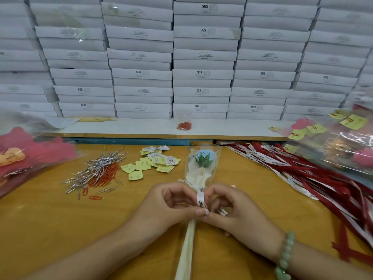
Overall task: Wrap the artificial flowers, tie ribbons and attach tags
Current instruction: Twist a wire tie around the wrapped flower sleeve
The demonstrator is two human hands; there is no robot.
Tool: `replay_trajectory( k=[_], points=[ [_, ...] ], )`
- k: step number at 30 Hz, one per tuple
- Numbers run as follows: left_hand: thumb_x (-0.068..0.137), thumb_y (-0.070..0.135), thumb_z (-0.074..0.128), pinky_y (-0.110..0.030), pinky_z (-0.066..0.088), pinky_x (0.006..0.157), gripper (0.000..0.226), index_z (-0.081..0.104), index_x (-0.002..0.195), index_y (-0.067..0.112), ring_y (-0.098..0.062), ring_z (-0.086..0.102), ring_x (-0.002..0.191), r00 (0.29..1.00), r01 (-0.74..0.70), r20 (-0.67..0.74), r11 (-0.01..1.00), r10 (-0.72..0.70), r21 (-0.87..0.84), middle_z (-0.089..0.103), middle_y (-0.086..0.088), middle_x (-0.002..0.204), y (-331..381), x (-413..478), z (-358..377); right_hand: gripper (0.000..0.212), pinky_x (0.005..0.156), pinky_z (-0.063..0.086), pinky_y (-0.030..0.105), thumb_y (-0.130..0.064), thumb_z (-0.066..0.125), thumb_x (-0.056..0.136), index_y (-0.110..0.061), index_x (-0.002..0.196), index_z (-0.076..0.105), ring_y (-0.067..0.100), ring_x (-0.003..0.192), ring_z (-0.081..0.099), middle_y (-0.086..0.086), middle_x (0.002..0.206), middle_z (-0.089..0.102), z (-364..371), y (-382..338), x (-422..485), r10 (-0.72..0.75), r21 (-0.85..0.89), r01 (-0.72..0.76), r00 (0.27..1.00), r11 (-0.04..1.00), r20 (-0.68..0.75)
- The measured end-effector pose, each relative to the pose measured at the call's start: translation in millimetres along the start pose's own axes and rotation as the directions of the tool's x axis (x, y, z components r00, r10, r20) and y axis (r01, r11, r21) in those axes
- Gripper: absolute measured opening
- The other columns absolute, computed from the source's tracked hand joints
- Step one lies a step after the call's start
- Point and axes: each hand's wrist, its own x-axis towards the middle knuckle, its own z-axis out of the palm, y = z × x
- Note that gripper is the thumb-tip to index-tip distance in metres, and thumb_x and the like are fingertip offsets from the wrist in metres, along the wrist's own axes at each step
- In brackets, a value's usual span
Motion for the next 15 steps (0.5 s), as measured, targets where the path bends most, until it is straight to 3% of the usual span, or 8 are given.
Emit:
replay_trajectory(
  k=[5, 8, 11, 15],
  points=[
    [0.065, 0.017, 0.086, -0.028, 0.058, 0.075, 0.016, 0.077, 0.077, 0.017, -0.026, 0.071, 0.087, 1.000, -0.015, 0.020, 0.998, 0.014, 0.060, 0.074, -0.013, 0.089, 0.4, -1.2, -1.1, 0.015, 0.048, 0.039, 0.010, -0.011, 0.067, 0.088, -0.007, 0.080, 0.055, 0.003, 0.065, 0.057, -0.008, 0.070, 0.064, -0.6, -0.8, 0.7, -0.004, 0.067, 0.000, 0.998, 0.998, 0.056],
    [0.064, 0.020, 0.088, -0.030, 0.058, 0.076, 0.018, 0.076, 0.077, 0.017, -0.028, 0.071, 0.084, 0.999, -0.004, 0.037, 0.998, 0.002, 0.057, 0.073, -0.014, 0.089, 0.4, -1.5, -1.5, 0.016, 0.045, 0.038, 0.015, -0.009, 0.061, 0.093, -0.009, 0.081, 0.049, 0.007, 0.062, 0.061, -0.006, 0.068, 0.063, 0.7, -0.5, 0.6, 0.053, 0.109, -0.059, 0.997, 0.992, 0.056],
    [0.066, 0.012, 0.087, -0.030, 0.058, 0.074, 0.015, 0.076, 0.075, 0.017, -0.024, 0.071, 0.080, 0.997, -0.018, 0.076, 0.999, 0.014, 0.044, 0.073, -0.011, 0.086, 0.0, -0.8, -1.3, 0.018, 0.046, 0.037, 0.011, -0.005, 0.057, 0.094, -0.007, 0.082, 0.045, 0.007, 0.054, 0.057, 0.002, 0.069, 0.061, 0.8, -1.8, 0.9, 0.064, 0.139, -0.072, 0.996, 0.988, 0.062],
    [0.064, 0.008, 0.086, -0.024, 0.056, 0.072, 0.015, 0.076, 0.072, 0.016, -0.019, 0.069, 0.080, 0.996, -0.045, 0.077, 0.999, 0.044, 0.018, 0.072, -0.004, 0.084, -1.4, 0.3, -0.7, 0.013, 0.045, 0.036, 0.015, -0.001, 0.056, 0.093, -0.007, 0.086, 0.048, 0.006, 0.055, 0.053, -0.002, 0.068, 0.057, -0.9, -1.5, 2.4, 0.064, 0.149, -0.070, 0.997, 0.986, 0.043]
  ],
)
